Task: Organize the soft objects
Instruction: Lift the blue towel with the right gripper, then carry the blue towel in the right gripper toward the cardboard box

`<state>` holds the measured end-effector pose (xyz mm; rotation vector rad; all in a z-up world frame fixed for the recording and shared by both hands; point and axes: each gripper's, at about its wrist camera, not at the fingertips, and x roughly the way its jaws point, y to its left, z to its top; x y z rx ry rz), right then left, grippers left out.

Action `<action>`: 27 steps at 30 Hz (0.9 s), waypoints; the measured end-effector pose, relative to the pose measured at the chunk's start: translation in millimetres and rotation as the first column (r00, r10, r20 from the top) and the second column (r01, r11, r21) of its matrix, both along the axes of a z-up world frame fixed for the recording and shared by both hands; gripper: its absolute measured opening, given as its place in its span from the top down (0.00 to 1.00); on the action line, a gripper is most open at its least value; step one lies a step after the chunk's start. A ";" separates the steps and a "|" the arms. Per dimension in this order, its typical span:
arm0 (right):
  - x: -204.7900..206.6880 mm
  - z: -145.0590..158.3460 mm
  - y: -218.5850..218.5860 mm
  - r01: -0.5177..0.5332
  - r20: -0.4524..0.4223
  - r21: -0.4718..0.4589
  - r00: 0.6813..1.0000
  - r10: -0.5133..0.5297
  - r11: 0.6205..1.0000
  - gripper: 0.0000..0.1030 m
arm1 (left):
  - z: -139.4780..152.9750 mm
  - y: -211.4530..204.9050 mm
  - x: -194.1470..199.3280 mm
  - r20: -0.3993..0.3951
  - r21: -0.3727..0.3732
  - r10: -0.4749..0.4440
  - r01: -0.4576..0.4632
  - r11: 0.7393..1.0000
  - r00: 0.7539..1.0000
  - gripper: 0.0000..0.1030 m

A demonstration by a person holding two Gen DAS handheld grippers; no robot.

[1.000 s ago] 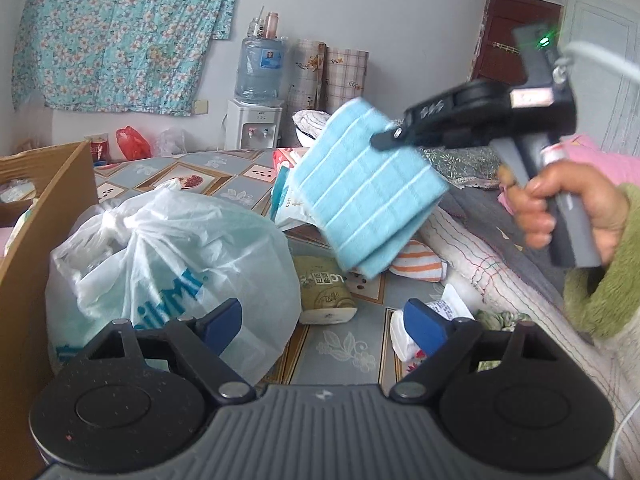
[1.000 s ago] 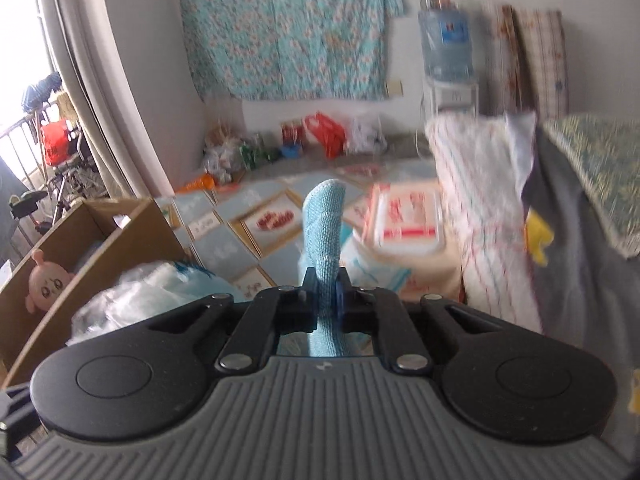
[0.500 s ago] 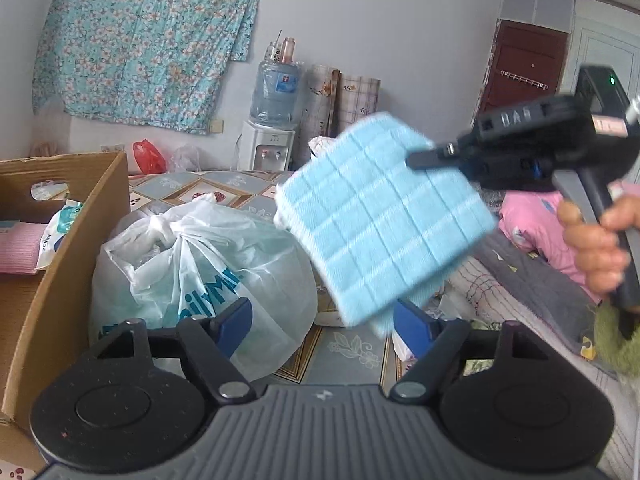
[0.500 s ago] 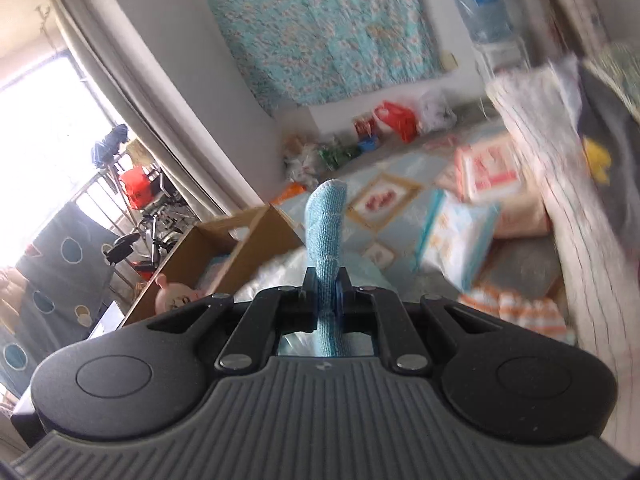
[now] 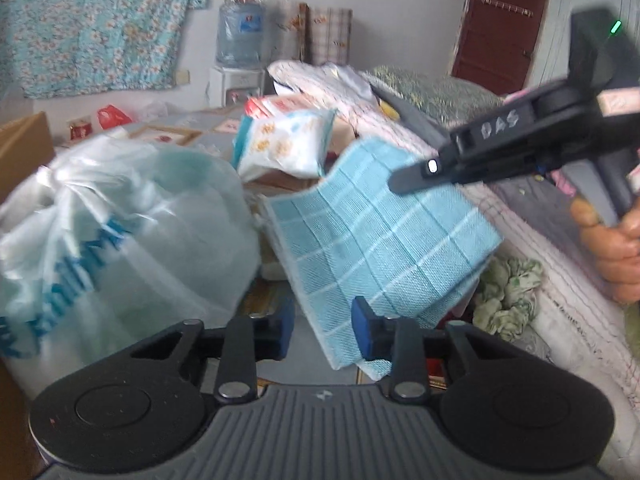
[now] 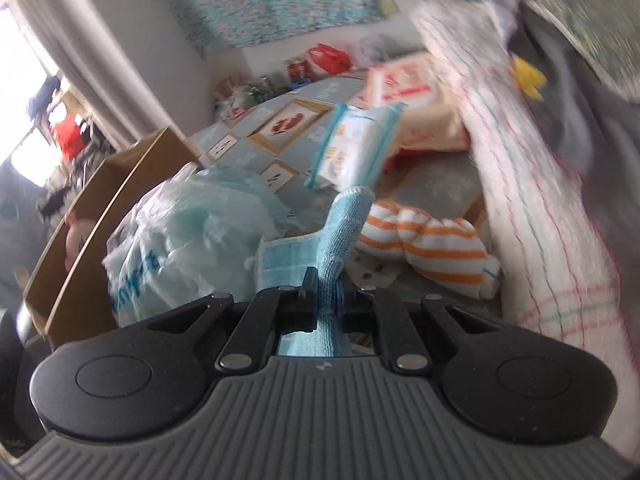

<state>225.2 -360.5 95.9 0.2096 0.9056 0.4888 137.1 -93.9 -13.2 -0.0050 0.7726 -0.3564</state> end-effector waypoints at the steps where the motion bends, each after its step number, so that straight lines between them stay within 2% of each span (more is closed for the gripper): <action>1: 3.1 2.6 3.1 -0.020 0.005 0.000 1.000 0.020 1.000 0.92 | -3.5 -2.1 2.7 -0.011 0.001 -0.004 0.004 1.000 1.000 0.71; 6: 2.6 5.4 17.5 -0.077 -0.005 0.023 0.997 0.078 0.997 0.90 | -18.3 -9.1 10.7 -0.059 -0.014 -0.030 0.029 0.999 0.998 0.72; 9: 4.8 -1.4 23.8 -0.099 -0.045 0.057 0.994 0.102 0.993 0.88 | -22.9 -12.0 13.3 -0.071 -0.019 -0.040 0.038 0.999 0.997 0.72; 14: 11.4 -18.7 30.1 -0.110 -0.150 0.168 0.979 0.135 0.980 0.73 | -27.7 -8.5 16.8 -0.086 -0.040 -0.040 0.037 0.998 0.995 0.72; 16: 14.3 -25.4 32.2 -0.103 -0.174 0.182 0.975 0.136 0.978 0.70 | -27.9 -3.4 14.8 -0.092 -0.052 -0.039 0.034 0.998 0.995 0.71; 21: 22.7 -39.2 34.8 -0.084 -0.226 0.197 0.966 0.129 0.977 0.69 | -22.6 16.3 3.7 -0.104 -0.060 -0.024 0.017 0.998 0.994 0.66; 25: 28.9 -49.0 40.1 -0.082 -0.258 0.209 0.956 0.136 0.974 0.61 | -8.1 35.4 -7.0 -0.079 -0.061 0.018 -0.022 0.998 0.997 0.66; 27: 31.2 -52.1 41.9 -0.080 -0.265 0.212 0.955 0.136 0.974 0.60 | 0.6 43.3 -13.2 -0.059 -0.069 0.033 -0.037 0.997 0.998 0.65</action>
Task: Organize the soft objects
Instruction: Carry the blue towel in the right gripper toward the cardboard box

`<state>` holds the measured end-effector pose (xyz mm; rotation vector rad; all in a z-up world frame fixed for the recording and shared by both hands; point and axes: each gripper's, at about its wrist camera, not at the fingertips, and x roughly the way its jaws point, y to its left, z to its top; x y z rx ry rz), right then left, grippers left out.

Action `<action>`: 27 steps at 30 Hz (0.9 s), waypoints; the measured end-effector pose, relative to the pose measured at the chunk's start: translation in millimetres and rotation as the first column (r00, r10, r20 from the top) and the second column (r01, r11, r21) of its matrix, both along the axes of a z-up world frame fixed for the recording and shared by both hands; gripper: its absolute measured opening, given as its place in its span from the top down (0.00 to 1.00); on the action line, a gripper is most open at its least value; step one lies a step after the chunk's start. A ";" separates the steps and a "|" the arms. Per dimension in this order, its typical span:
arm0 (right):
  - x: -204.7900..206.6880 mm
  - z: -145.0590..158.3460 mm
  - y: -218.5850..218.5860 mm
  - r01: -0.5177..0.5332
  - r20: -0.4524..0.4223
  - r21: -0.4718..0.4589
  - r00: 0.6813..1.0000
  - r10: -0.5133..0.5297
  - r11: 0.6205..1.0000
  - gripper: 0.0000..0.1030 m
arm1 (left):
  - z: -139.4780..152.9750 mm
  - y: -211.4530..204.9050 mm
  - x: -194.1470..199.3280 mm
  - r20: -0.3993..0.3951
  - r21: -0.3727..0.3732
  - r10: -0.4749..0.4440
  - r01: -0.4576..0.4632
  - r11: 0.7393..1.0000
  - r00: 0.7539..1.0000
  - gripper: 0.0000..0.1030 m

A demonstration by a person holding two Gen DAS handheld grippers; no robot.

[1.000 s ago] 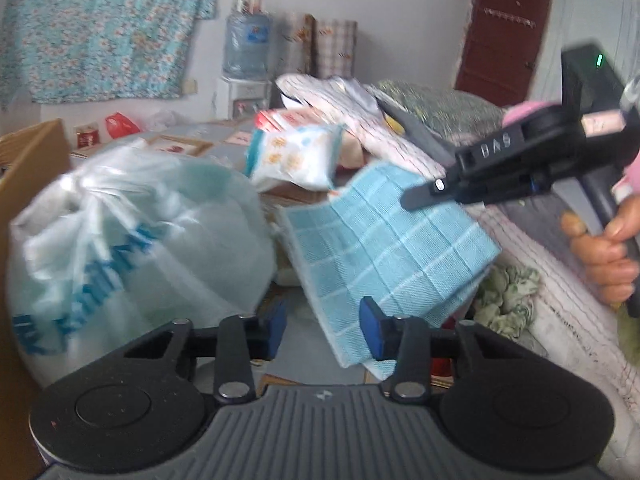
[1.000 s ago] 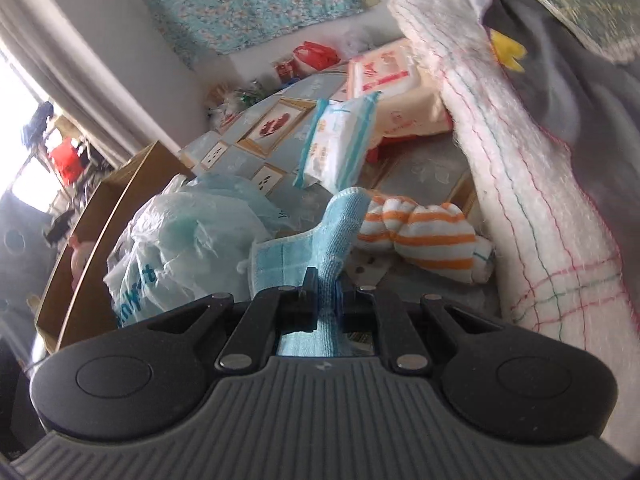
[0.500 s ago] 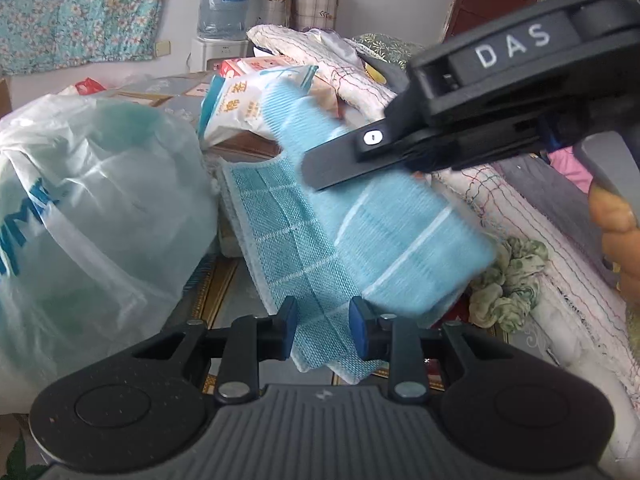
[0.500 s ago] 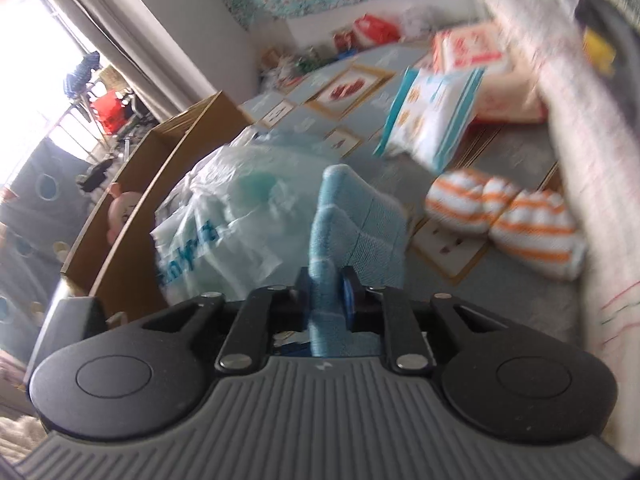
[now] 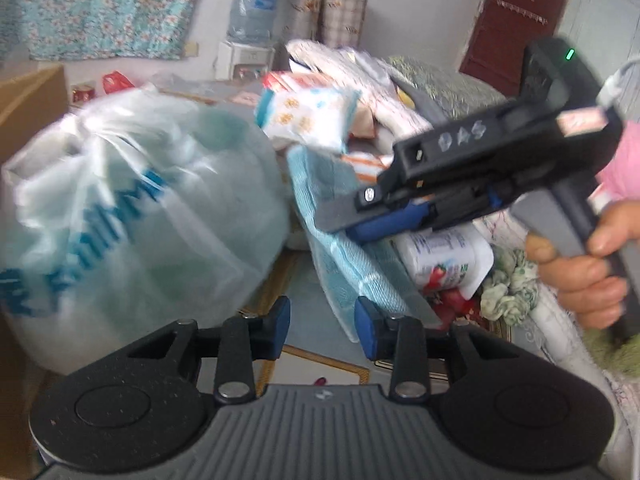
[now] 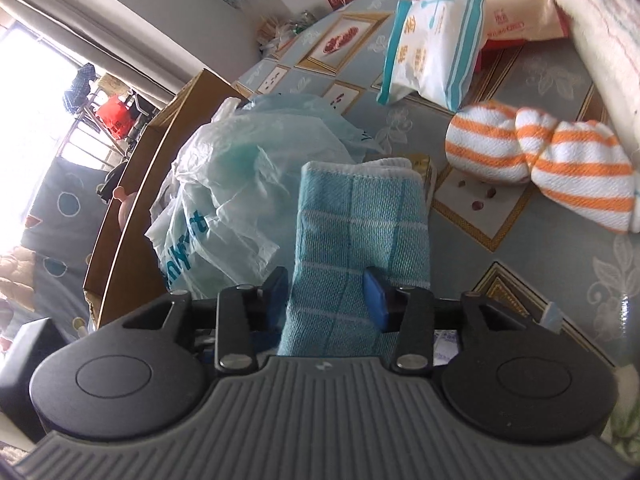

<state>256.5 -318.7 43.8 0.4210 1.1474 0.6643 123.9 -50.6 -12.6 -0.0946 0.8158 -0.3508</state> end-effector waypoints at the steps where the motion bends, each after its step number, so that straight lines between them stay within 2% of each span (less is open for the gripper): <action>1: 0.7 0.0 1.1 -0.002 0.001 -0.002 1.000 0.002 1.000 0.59 | 4.5 2.6 -3.1 0.010 -0.003 0.009 -0.009 1.000 1.000 0.65; 5: 2.9 0.3 3.4 -0.011 -0.008 -0.001 1.000 0.011 1.000 0.53 | 23.6 10.3 -13.8 0.071 -0.021 0.026 -0.024 0.999 0.997 0.62; 9: 3.1 1.6 4.2 -0.012 -0.014 0.013 1.000 0.012 1.000 0.47 | 30.9 -2.4 -15.0 0.122 -0.011 -0.023 0.025 1.000 0.992 0.55; 11: 3.6 1.8 3.5 -0.009 -0.018 0.025 1.000 0.010 1.000 0.45 | 21.0 -15.6 -6.3 0.100 0.009 -0.055 0.054 0.998 0.993 0.55; 14: 3.6 4.5 -2.5 0.001 -0.025 0.046 1.000 0.000 0.999 0.44 | -1.8 -33.1 8.5 0.013 0.024 -0.089 0.088 0.996 0.996 0.55; 16: 2.2 11.3 -10.4 0.009 -0.003 0.059 1.000 -0.009 0.998 0.42 | -13.7 -37.8 14.5 -0.017 0.036 -0.096 0.097 0.995 0.995 0.52; 20: 4.0 24.8 -29.6 0.054 0.059 0.031 0.997 -0.055 0.998 0.26 | -21.2 -44.8 19.5 -0.032 0.046 -0.106 0.108 0.993 0.994 0.40; 23: 12.1 25.7 -36.3 0.067 0.072 -0.016 0.995 -0.066 0.998 0.25 | -20.9 -47.6 25.0 -0.040 0.036 -0.115 0.116 0.993 0.993 0.33; 27: 24.3 13.1 -31.7 0.036 0.032 -0.027 0.999 -0.035 0.999 0.25 | -22.9 -51.1 27.5 -0.055 0.044 -0.121 0.124 0.991 0.991 0.27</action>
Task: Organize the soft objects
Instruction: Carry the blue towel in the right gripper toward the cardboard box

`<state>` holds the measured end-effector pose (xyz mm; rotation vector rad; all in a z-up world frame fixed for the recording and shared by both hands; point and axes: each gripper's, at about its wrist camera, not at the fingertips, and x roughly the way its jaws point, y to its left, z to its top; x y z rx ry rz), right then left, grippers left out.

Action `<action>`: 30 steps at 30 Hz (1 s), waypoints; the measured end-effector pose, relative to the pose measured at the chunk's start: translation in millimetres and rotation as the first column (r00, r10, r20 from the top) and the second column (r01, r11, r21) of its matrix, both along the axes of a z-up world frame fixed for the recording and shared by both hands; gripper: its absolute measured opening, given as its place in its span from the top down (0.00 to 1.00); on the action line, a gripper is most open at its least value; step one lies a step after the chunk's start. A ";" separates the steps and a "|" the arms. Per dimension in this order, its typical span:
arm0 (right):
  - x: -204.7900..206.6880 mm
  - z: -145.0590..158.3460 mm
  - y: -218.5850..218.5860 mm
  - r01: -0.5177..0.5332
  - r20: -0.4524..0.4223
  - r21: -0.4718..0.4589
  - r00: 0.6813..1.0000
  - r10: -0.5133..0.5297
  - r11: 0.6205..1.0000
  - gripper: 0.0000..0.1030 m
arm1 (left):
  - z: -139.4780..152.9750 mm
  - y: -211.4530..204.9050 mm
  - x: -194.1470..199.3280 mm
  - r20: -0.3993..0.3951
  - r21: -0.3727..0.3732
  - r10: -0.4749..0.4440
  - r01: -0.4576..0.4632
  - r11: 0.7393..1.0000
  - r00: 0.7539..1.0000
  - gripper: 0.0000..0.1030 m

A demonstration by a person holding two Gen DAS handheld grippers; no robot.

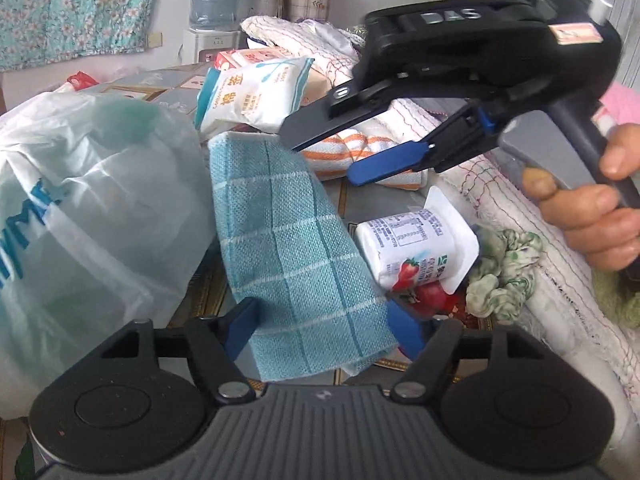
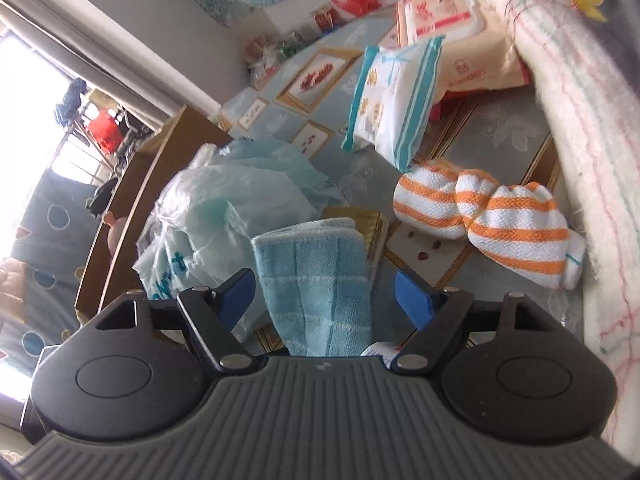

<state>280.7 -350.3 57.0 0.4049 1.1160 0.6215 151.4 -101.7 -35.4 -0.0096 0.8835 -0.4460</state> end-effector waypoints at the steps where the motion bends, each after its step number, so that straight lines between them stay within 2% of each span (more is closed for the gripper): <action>1: 3.0 -3.8 2.4 -0.011 -0.013 -0.006 1.000 0.011 1.000 0.25 | -1.1 -1.5 0.1 0.002 0.009 -0.007 0.007 1.000 1.000 0.26; 8: 11.0 -24.8 12.2 -0.065 -0.087 0.006 0.994 0.065 0.998 0.25 | -4.5 -8.5 -1.2 0.026 0.061 -0.048 0.047 0.997 0.998 0.25; 12: 7.2 -26.0 12.5 -0.081 -0.085 0.017 0.993 0.082 0.997 0.27 | -4.3 -9.2 -1.6 0.044 0.085 -0.045 0.041 0.996 0.998 0.39; 15: 4.5 -26.0 13.5 -0.097 -0.076 0.021 0.992 0.098 0.995 0.39 | -4.2 -8.9 -2.2 0.051 0.089 -0.052 0.047 0.995 0.997 0.46; 19: 0.6 -26.4 16.8 -0.100 -0.054 -0.011 0.994 0.099 0.995 0.60 | -3.5 -8.6 -4.6 0.061 0.090 -0.052 0.046 0.995 0.997 0.57; 20: 0.4 -26.2 16.4 -0.096 -0.048 -0.012 0.994 0.095 0.995 0.69 | -3.0 -8.8 -6.4 0.066 0.092 -0.051 0.045 0.995 0.997 0.62; 23: -0.9 -23.4 12.3 -0.078 -0.034 -0.010 0.996 0.077 0.997 0.82 | -0.9 -8.0 -11.7 0.083 0.098 -0.050 0.042 0.994 0.995 0.76; 26: -5.4 -18.9 9.2 -0.064 -0.015 -0.001 0.998 0.064 0.998 0.85 | 3.0 -6.4 -16.0 0.103 0.113 -0.050 0.038 0.993 0.993 0.81; 30: -16.2 -6.5 7.5 -0.052 0.023 0.003 0.998 0.051 0.999 0.87 | 12.9 -7.2 -27.8 0.138 0.114 -0.053 0.037 0.993 0.989 0.82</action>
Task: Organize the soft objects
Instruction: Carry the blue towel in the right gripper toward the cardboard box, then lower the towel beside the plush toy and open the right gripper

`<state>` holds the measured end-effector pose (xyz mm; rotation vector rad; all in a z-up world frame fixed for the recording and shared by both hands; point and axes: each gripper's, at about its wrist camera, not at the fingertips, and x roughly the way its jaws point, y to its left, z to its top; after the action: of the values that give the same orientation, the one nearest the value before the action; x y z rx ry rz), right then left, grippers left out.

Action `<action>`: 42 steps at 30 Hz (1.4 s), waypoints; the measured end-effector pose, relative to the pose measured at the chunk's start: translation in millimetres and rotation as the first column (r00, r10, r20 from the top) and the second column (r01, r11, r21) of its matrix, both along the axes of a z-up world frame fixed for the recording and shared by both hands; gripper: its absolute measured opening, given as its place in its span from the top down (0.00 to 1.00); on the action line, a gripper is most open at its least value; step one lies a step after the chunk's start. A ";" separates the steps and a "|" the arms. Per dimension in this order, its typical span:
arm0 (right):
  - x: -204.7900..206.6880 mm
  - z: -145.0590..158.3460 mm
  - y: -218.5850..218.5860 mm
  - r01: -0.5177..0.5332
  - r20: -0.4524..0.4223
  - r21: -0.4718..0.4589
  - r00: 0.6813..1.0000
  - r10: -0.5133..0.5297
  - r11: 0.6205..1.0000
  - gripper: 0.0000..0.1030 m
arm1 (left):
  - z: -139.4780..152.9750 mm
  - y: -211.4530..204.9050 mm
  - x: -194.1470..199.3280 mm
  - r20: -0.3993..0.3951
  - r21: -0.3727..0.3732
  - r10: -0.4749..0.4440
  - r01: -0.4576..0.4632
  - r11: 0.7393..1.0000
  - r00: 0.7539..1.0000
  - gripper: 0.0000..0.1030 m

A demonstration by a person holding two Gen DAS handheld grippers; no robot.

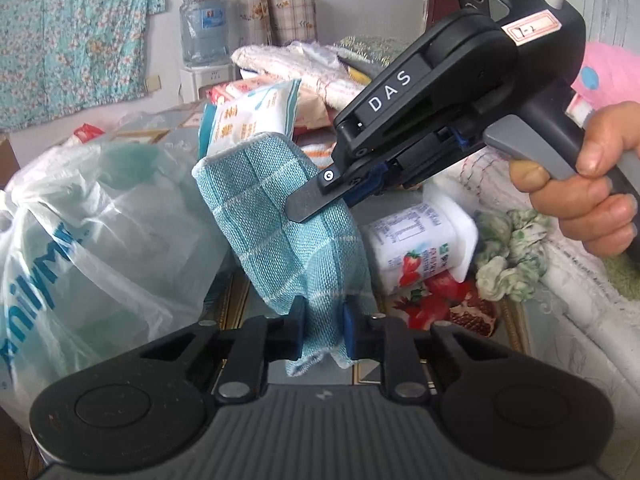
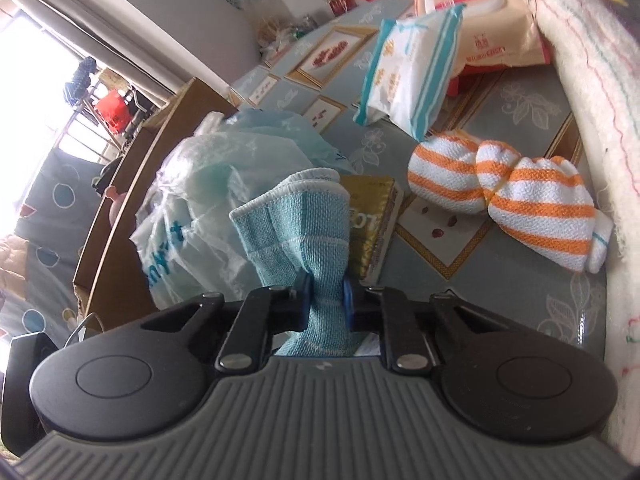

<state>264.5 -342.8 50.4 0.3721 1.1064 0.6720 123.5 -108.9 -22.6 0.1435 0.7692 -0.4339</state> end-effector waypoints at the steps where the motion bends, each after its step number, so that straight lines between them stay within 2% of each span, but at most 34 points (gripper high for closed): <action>1: -3.3 4.8 -0.4 0.002 0.013 -0.001 1.000 -0.002 1.000 0.87 | 3.3 1.3 -2.1 0.010 -0.003 -0.003 0.003 1.000 1.000 0.82; 7: -25.2 43.1 -1.9 0.010 0.094 0.028 0.996 -0.012 1.000 0.87 | 33.8 11.4 -24.5 0.094 -0.034 0.002 0.001 0.999 0.996 0.82; 11: -40.1 79.6 11.9 -0.026 0.176 0.067 0.984 0.014 0.997 0.87 | 62.2 26.6 -43.6 0.184 -0.043 0.050 -0.043 0.998 0.982 0.82; 16: -44.0 121.6 63.5 -0.147 0.271 0.140 0.957 0.105 0.979 0.87 | 101.3 66.4 -66.4 0.281 -0.007 0.136 -0.139 0.990 0.950 0.81; 21: -26.0 144.9 150.2 -0.293 0.289 0.220 0.931 0.225 0.931 0.87 | 131.8 124.0 -74.7 0.312 0.064 0.249 -0.282 0.957 0.917 0.81; 24: -12.0 150.1 213.0 -0.352 0.253 0.242 0.923 0.291 0.904 0.87 | 140.6 161.2 -69.9 0.287 0.105 0.328 -0.370 0.923 0.900 0.81; 27: 3.5 145.8 276.1 -0.388 0.208 0.226 0.915 0.345 0.893 0.87 | 138.4 195.5 -60.2 0.259 0.167 0.387 -0.435 0.885 0.885 0.81; 31: 20.8 121.9 351.3 -0.406 0.098 0.162 0.914 0.394 0.899 0.87 | 119.3 236.1 -31.4 0.146 0.239 0.450 -0.472 0.848 0.881 0.81; 37: 40.0 65.1 426.2 -0.396 -0.052 0.000 0.917 0.396 0.918 0.87 | 78.9 279.0 16.0 -0.063 0.279 0.490 -0.456 0.845 0.869 0.81; 42: 52.4 27.1 454.5 -0.390 -0.139 -0.099 0.917 0.375 0.916 0.86 | 57.6 295.6 41.8 -0.158 0.329 0.490 -0.422 0.845 0.857 0.81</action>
<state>316.9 111.6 77.5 0.0842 1.3439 0.9302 165.3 186.7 35.1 0.1705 1.0687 0.1276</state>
